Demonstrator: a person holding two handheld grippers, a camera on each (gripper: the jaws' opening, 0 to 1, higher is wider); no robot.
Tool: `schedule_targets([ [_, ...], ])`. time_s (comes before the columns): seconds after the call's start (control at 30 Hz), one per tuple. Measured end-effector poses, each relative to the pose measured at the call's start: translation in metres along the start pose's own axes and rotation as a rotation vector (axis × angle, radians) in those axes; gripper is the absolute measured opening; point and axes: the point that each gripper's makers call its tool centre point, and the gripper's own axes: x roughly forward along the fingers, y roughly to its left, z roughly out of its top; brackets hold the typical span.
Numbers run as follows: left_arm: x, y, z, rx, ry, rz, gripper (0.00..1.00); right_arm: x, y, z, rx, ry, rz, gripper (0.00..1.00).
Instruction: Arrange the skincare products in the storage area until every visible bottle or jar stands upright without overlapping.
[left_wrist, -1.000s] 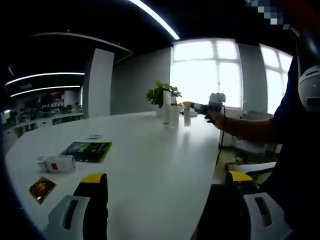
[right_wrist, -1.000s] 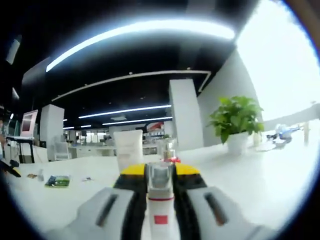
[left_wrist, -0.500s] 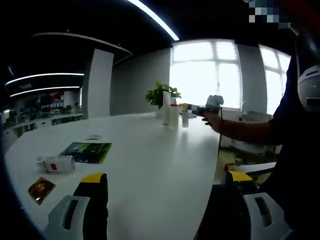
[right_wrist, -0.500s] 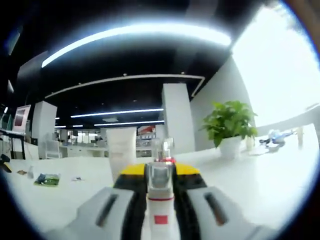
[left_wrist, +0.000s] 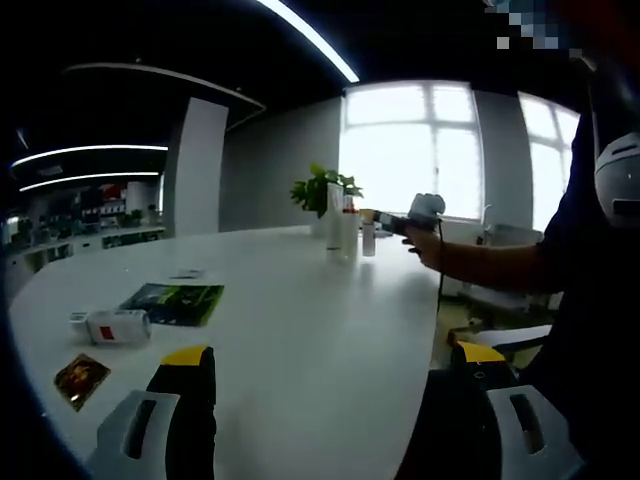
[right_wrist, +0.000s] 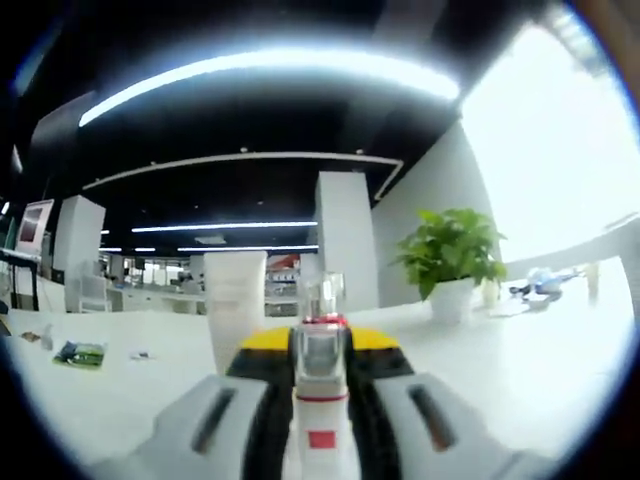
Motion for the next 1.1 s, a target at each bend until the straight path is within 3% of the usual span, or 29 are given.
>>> schedule_targets([
  [1.1,0.001,0.001,-0.001,0.002,0.008,-0.003,1.00,0.005,-0.001,-0.011,-0.039,-0.016,-0.003,0.18],
])
